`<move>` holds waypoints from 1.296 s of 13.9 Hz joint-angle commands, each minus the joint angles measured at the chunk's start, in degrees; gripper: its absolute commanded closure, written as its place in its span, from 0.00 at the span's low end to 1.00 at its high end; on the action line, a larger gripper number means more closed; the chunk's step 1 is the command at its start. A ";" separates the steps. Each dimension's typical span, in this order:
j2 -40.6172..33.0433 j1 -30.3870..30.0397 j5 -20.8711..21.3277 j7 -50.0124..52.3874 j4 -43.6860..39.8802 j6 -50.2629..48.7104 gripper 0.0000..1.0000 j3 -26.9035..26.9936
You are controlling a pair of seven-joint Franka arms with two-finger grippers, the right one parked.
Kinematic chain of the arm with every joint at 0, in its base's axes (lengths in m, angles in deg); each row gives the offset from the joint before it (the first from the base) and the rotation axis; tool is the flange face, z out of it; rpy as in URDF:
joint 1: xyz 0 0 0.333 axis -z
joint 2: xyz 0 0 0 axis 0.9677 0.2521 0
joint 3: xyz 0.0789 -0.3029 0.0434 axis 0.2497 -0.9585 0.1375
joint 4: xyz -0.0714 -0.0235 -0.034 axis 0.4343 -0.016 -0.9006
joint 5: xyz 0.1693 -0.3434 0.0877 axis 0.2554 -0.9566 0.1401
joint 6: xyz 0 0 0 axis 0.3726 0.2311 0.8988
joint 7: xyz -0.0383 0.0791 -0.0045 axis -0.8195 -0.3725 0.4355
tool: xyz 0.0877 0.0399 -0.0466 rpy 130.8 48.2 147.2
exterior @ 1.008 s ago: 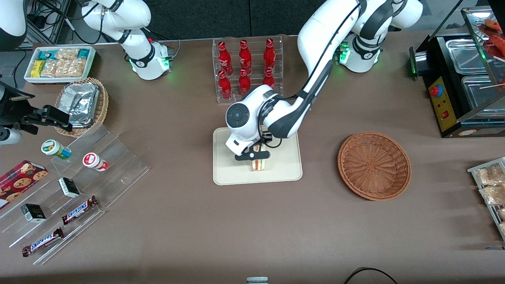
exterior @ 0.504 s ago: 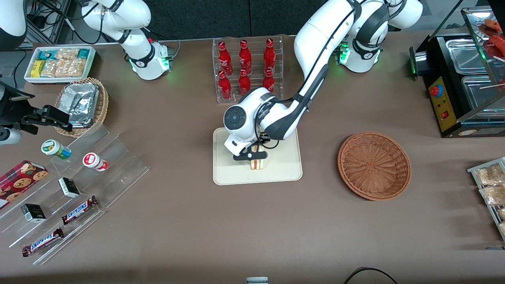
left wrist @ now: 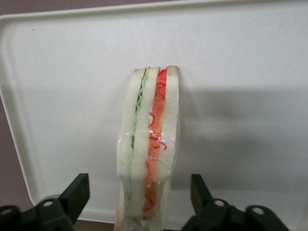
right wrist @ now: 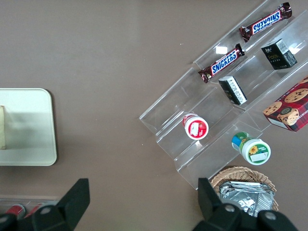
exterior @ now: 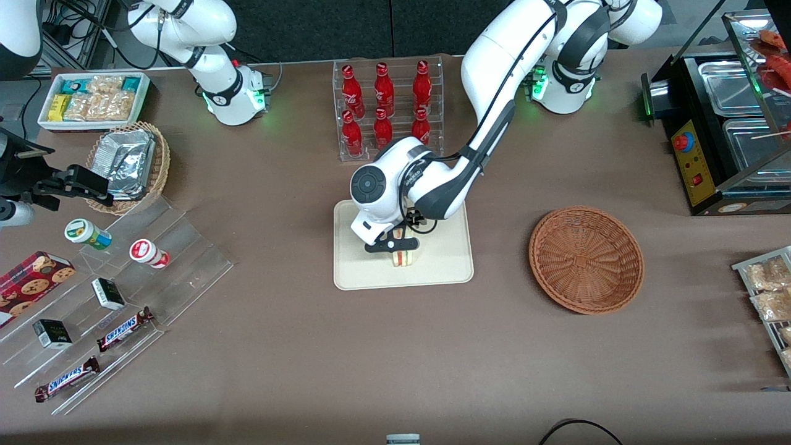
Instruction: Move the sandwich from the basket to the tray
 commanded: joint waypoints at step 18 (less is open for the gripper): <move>-18.10 -26.67 -4.83 -27.01 7.26 -13.51 0.00 0.56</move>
